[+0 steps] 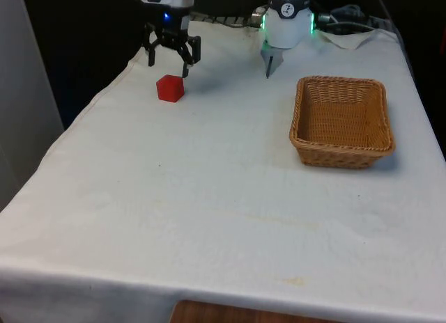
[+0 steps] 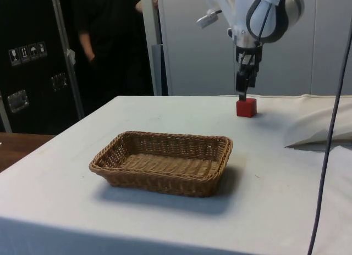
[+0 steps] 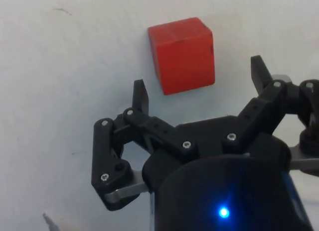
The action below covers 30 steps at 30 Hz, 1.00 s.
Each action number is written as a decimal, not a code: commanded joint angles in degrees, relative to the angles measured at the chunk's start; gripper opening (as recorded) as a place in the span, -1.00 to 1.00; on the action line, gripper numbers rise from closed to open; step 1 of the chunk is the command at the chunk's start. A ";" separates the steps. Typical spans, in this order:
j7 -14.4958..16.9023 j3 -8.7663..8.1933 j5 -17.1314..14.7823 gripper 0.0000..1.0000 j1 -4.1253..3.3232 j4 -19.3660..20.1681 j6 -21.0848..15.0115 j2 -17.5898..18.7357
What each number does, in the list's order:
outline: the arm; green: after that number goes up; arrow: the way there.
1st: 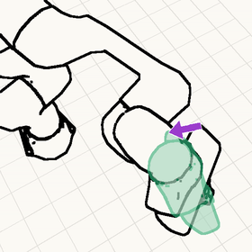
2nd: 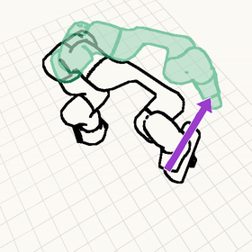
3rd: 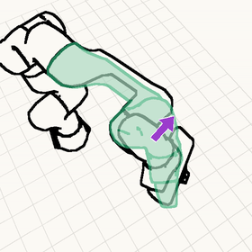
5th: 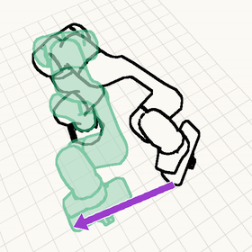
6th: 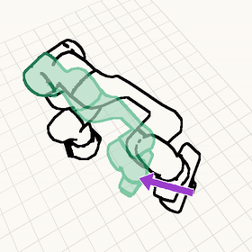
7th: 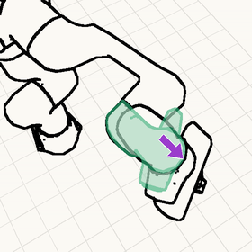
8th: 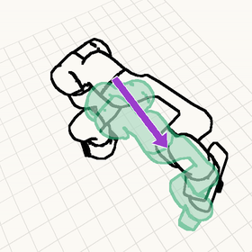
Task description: Pick up the cube and place it into the basket.
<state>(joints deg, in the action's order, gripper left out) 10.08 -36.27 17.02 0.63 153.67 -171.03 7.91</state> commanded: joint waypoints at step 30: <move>-5.10 -0.06 -0.17 1.00 0.29 -2.12 -9.05 10.66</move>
<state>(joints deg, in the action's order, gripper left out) 4.98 -36.61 16.96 0.74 151.32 -179.68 18.68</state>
